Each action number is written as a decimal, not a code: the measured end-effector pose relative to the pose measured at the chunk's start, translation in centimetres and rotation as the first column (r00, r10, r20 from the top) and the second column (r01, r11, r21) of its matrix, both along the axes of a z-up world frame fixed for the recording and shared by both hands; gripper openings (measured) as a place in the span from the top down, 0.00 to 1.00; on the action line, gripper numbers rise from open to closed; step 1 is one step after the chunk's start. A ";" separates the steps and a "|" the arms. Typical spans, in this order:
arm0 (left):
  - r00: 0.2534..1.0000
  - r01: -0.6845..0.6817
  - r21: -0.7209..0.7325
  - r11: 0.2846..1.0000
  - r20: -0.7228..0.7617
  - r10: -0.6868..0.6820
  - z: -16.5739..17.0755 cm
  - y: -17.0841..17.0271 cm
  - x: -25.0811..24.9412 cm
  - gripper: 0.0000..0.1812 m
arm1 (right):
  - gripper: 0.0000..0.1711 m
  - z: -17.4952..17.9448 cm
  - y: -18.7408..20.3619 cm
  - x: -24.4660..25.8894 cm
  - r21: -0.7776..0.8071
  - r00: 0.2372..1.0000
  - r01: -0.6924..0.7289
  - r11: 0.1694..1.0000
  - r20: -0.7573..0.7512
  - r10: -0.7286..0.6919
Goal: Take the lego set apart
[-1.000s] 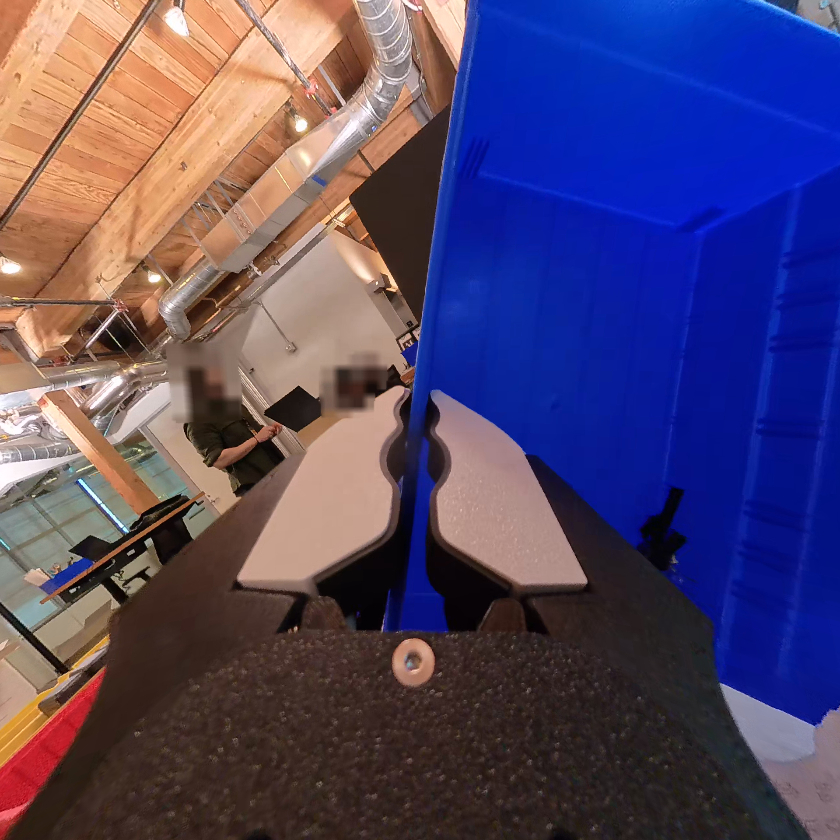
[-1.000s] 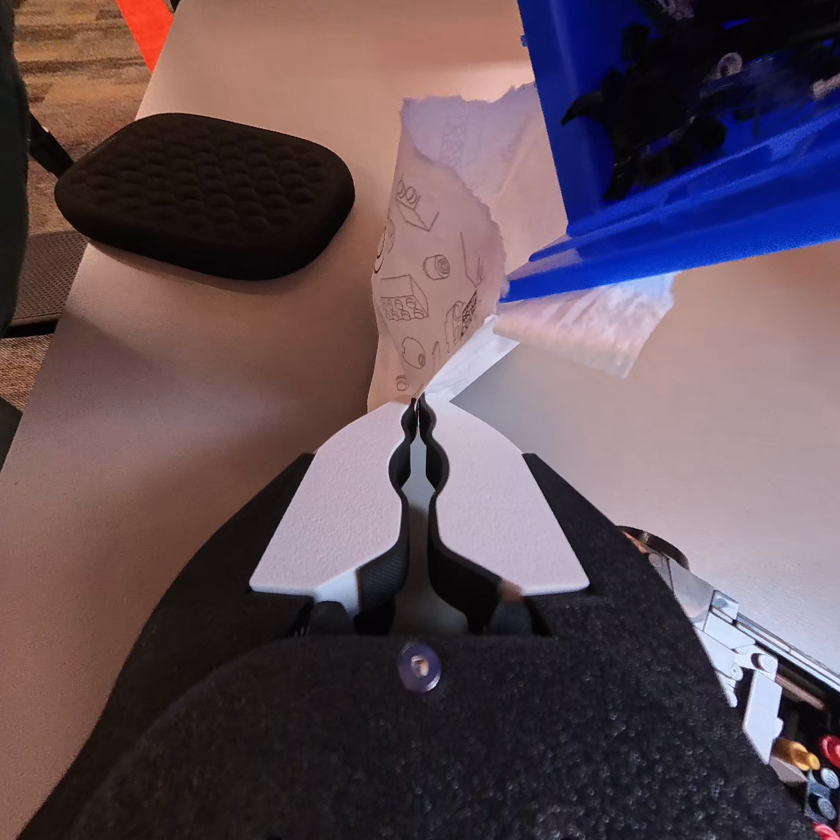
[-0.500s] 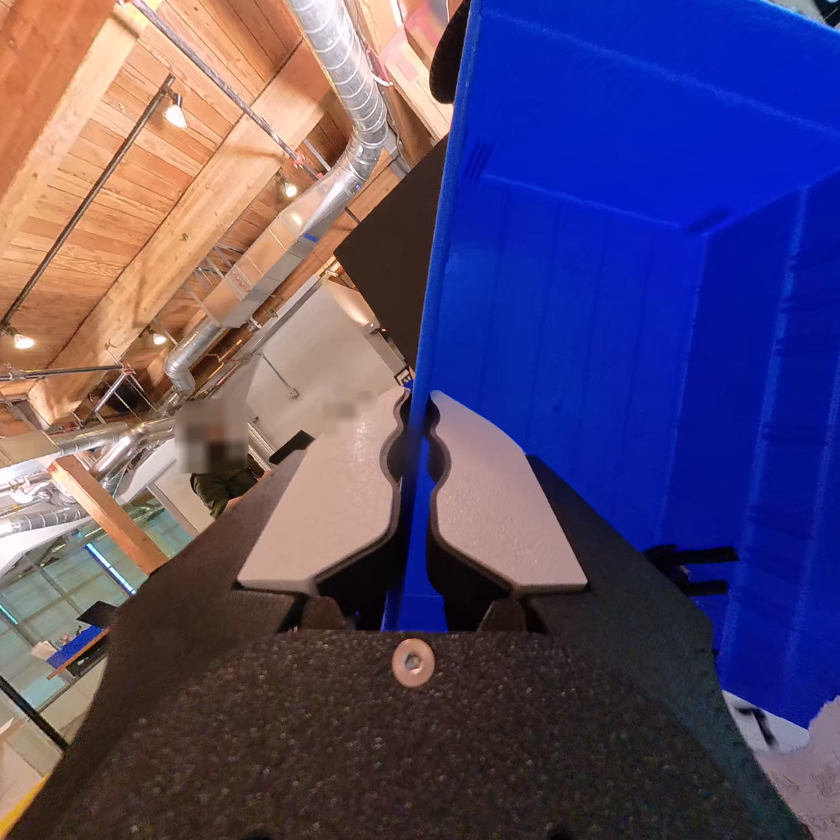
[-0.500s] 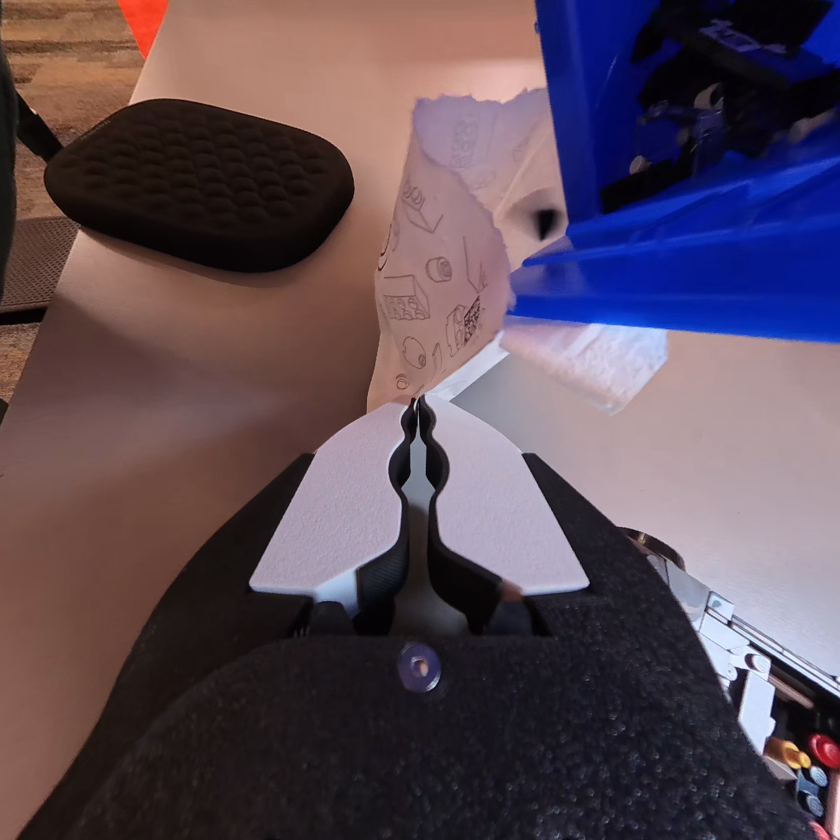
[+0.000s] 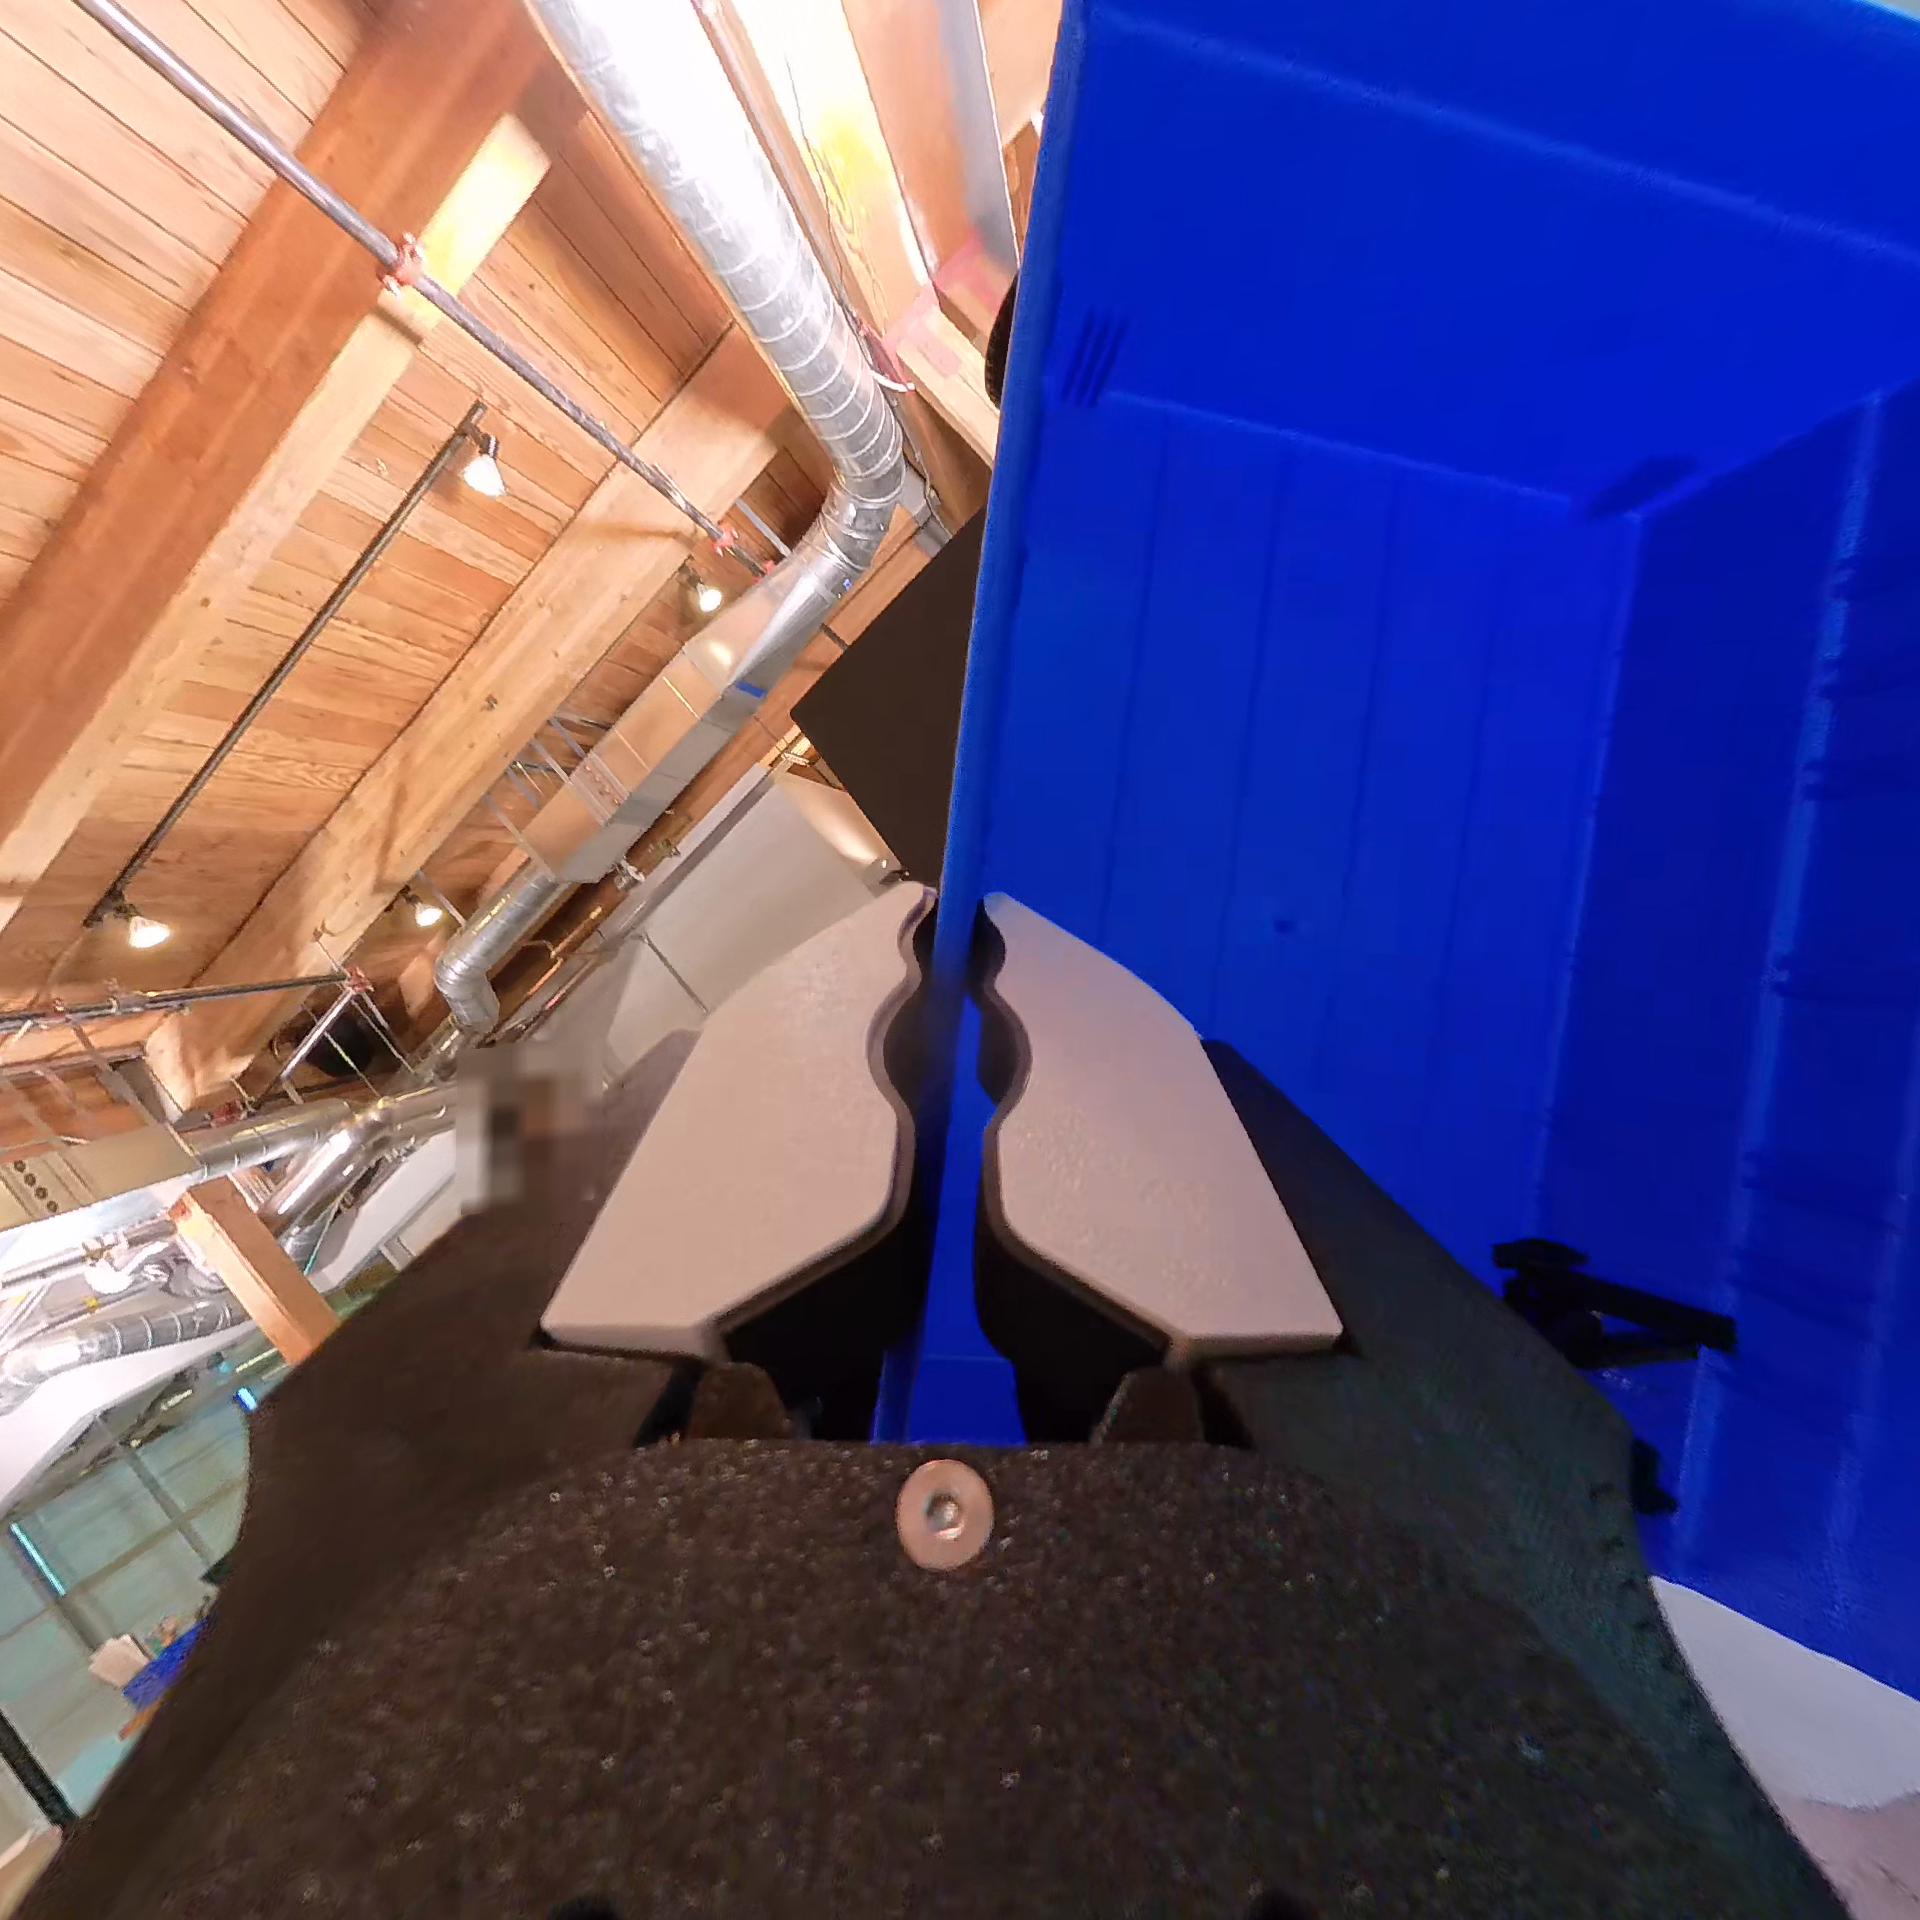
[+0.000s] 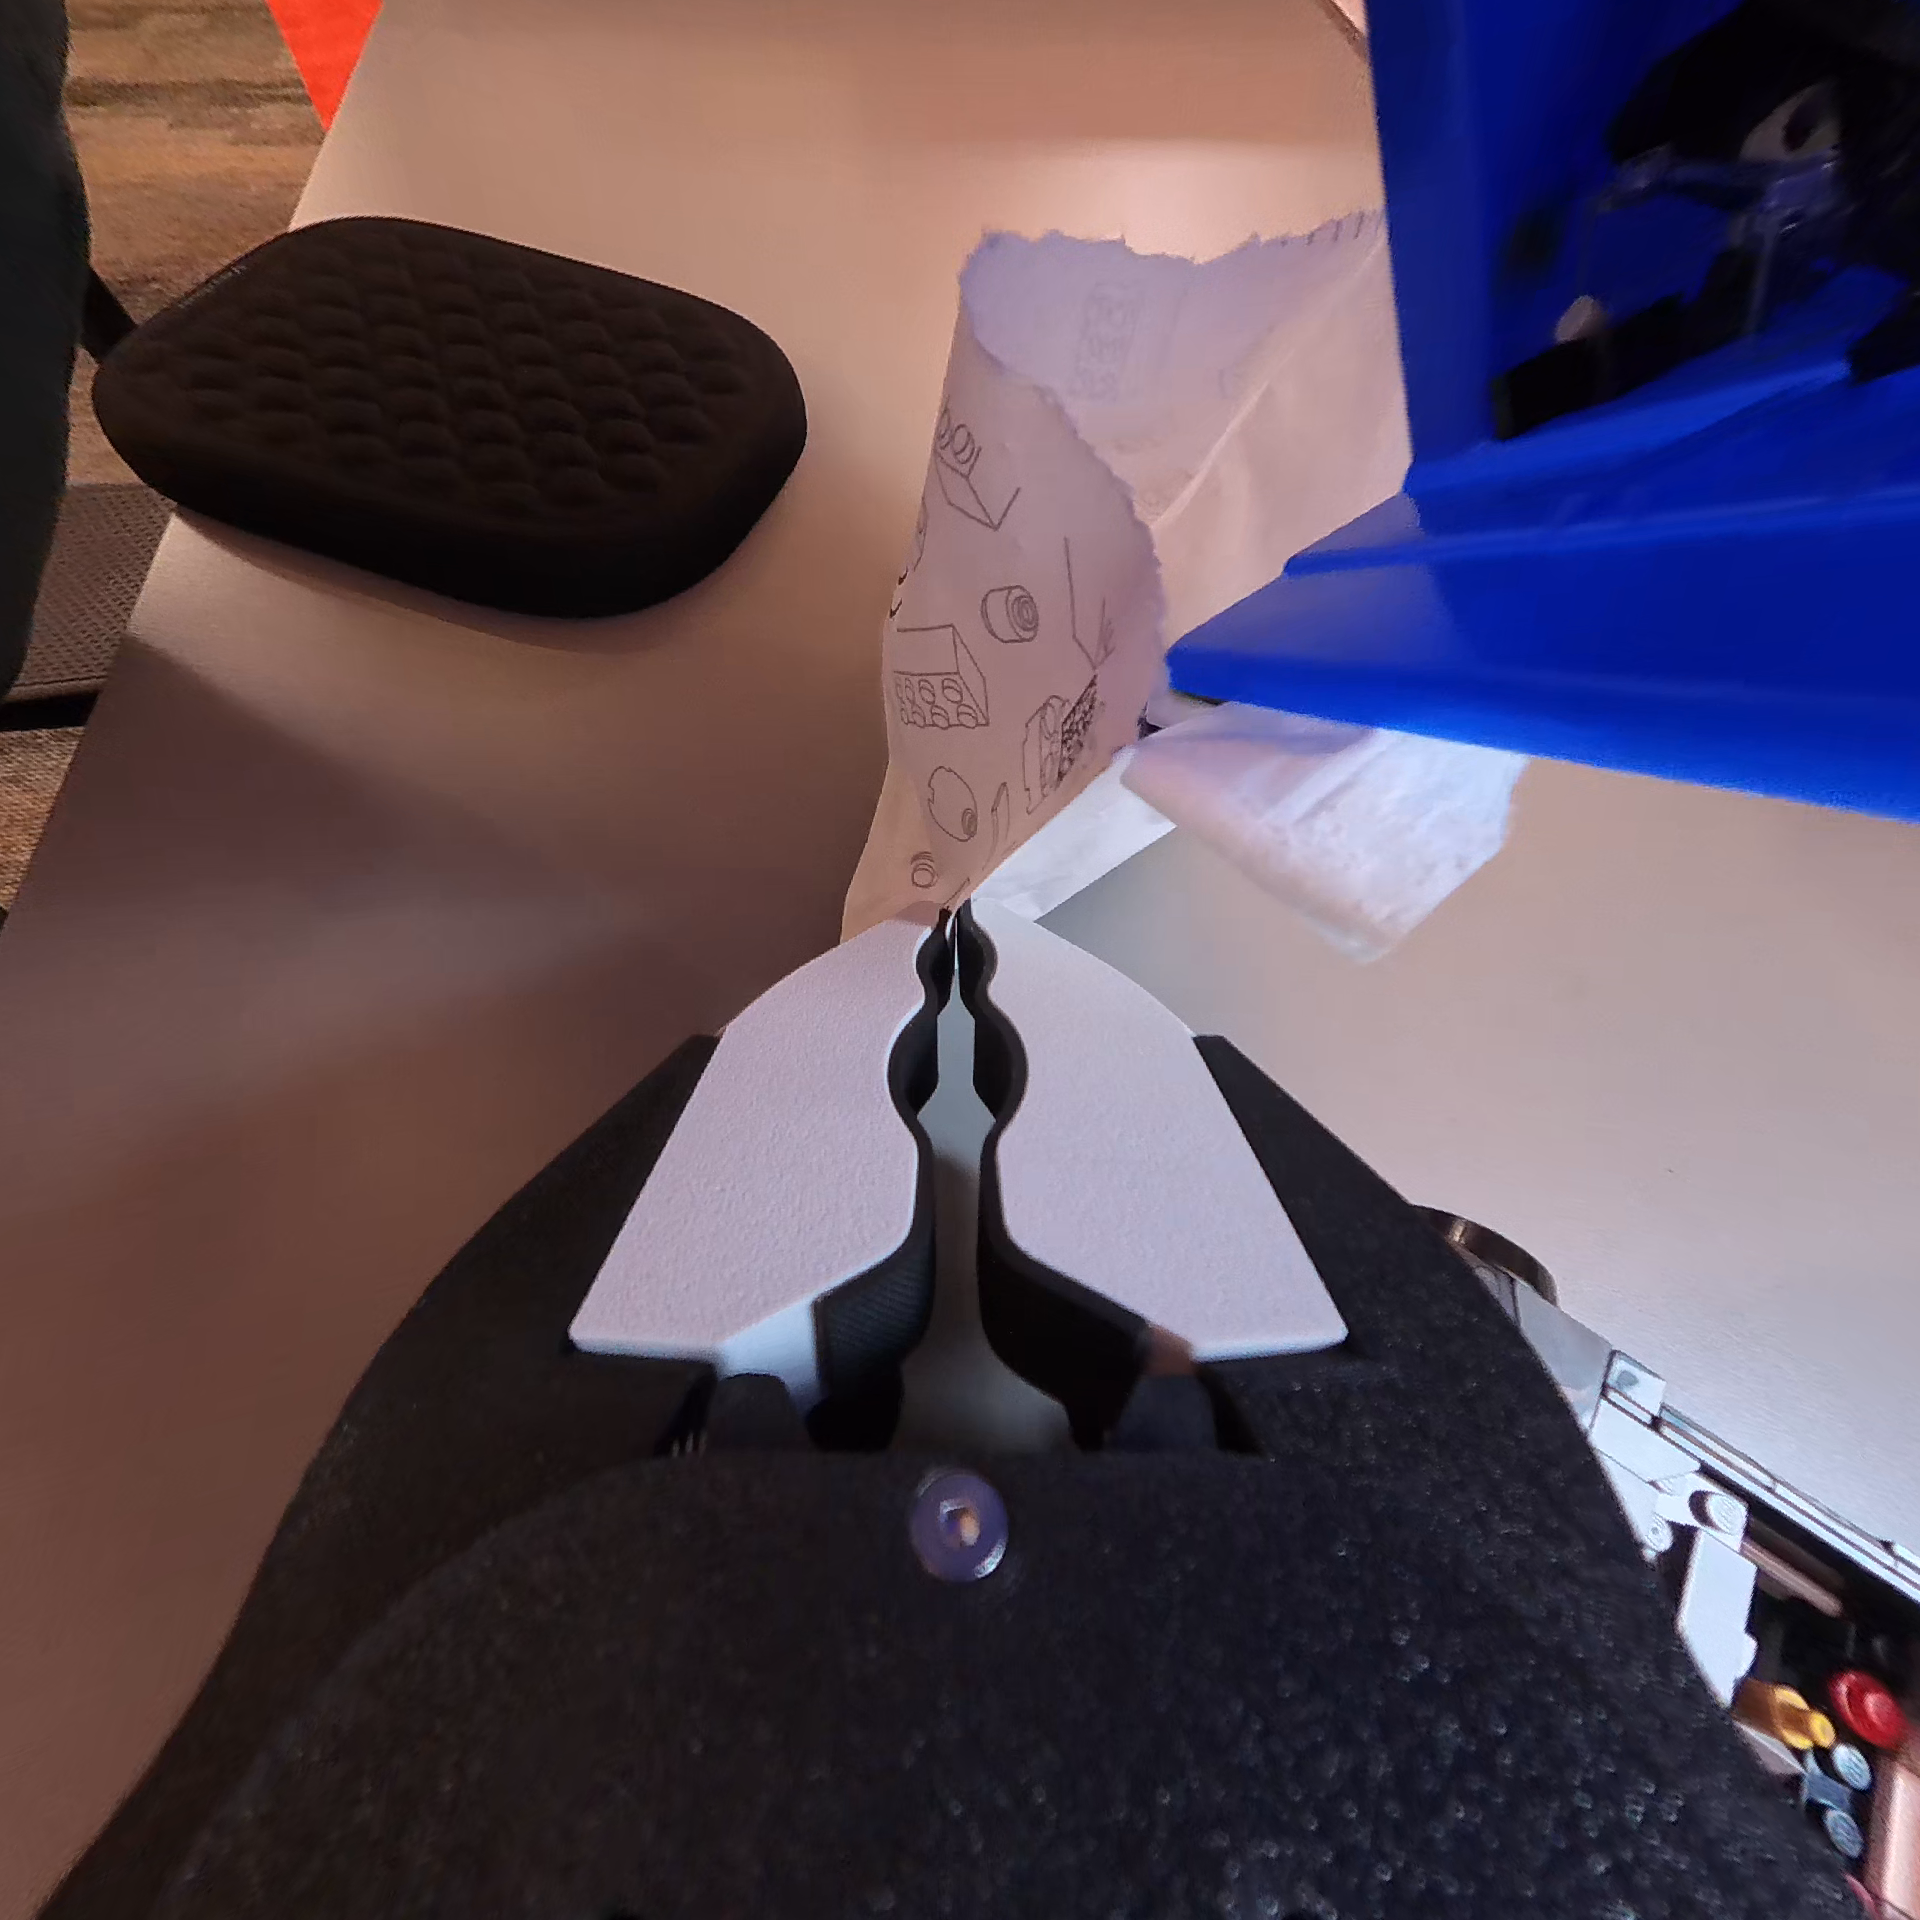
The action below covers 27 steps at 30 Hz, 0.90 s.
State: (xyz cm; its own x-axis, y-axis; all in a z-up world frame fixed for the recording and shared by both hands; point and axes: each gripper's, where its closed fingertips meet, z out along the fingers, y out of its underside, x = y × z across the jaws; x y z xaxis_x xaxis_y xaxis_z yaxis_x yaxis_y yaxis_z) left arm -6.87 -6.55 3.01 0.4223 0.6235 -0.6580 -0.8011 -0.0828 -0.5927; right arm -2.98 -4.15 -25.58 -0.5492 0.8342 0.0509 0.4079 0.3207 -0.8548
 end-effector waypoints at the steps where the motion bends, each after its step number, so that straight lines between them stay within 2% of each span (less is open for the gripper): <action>1: 1.000 0.000 0.002 1.000 -0.007 0.000 0.0 0.0 0.1 0.98 | 1.00 0.0 0.0 0.0 0.002 1.000 -0.002 1.000 0.000 0.002; 27: 0.988 0.022 0.036 0.999 -0.152 -0.016 -0.4 -1.3 2.6 0.97 | 1.00 -0.1 0.3 0.2 0.045 1.000 0.002 0.999 -0.024 -0.001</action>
